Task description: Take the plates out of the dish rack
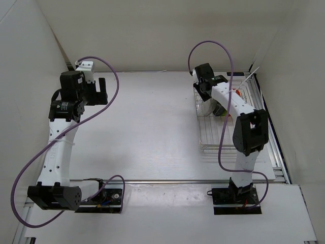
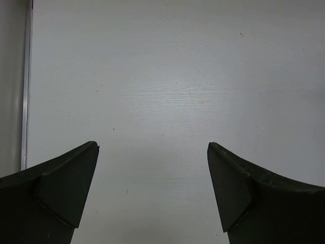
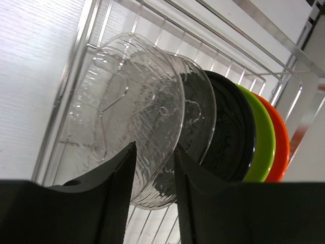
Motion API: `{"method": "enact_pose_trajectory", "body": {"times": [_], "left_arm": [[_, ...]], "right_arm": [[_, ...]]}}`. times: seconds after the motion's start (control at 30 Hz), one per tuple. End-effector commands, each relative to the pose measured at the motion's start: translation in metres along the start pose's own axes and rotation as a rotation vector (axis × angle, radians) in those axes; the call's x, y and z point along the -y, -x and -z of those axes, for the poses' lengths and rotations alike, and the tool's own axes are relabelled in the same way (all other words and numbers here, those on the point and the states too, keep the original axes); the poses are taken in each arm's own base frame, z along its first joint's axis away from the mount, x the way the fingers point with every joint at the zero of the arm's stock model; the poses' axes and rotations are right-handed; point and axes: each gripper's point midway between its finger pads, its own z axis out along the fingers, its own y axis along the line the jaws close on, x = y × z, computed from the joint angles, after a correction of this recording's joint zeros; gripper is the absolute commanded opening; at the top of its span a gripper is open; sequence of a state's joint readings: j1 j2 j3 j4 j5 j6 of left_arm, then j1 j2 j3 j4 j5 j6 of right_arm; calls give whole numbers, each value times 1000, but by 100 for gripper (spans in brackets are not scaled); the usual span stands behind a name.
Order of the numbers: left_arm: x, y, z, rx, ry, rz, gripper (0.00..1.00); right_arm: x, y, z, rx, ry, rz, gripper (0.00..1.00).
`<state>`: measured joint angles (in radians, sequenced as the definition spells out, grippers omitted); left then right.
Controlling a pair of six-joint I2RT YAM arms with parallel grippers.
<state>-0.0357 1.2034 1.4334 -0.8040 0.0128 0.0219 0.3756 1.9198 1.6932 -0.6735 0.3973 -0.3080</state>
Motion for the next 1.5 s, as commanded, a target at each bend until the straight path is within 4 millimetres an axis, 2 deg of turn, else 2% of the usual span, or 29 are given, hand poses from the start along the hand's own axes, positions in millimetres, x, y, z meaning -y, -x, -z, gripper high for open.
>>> {"method": "enact_pose_trajectory", "body": {"times": [0.0,0.07,0.13,0.23,0.3,0.33,0.47,0.7,0.77,0.8,0.87,0.9,0.97,1.03,1.1,1.17,1.23,1.27,1.3,1.33,1.43,1.47], "left_arm": [[7,14,19,64,-33,7,100],[7,14,19,64,-33,7,100],[7,14,19,64,-33,7,100],[7,13,17,64,-33,7,100],[7,10,15,55,-33,8,100],[7,12,15,65,-33,7,100],[7,12,15,65,-33,7,100],[7,12,15,65,-33,7,100],[5,12,15,65,-24,8,100],[5,12,15,65,-24,8,100],[5,11,12,56,-24,8,100],[5,14,13,65,-24,8,100],[5,18,11,57,-24,8,100],[7,20,8,47,-35,8,100],[12,26,4,43,-66,7,100],[20,34,-1,46,-101,1,100],[41,44,-4,61,-182,-17,100],[51,45,-13,52,-219,-24,100],[65,56,-10,71,-274,-26,100],[77,59,-12,70,-314,-36,100],[129,63,-19,62,-486,-81,100],[153,60,-17,58,-562,-94,100]], "right_arm": [[13,22,3,54,-55,-12,38],[15,21,0,49,-72,-12,37],[14,19,-3,38,-78,-9,26],[12,20,-2,38,-85,-3,16],[14,20,-2,35,-94,-3,14],[15,19,-1,32,-103,-3,6],[18,18,1,24,-141,-12,0],[35,23,14,28,-245,-63,0],[40,32,24,55,-267,-73,0],[47,32,30,54,-300,-80,0],[58,46,50,100,-333,-84,0],[62,49,53,105,-348,-82,0],[76,59,77,144,-396,-84,0],[85,61,89,153,-427,-80,0],[104,70,116,206,-484,-95,0],[117,76,139,264,-515,-131,0],[123,78,155,298,-517,-142,0],[126,77,167,322,-512,-164,0],[124,78,171,338,-492,-180,0],[123,78,174,350,-475,-186,0],[114,70,184,369,-382,-213,0],[92,71,186,399,-246,-180,0]]}}
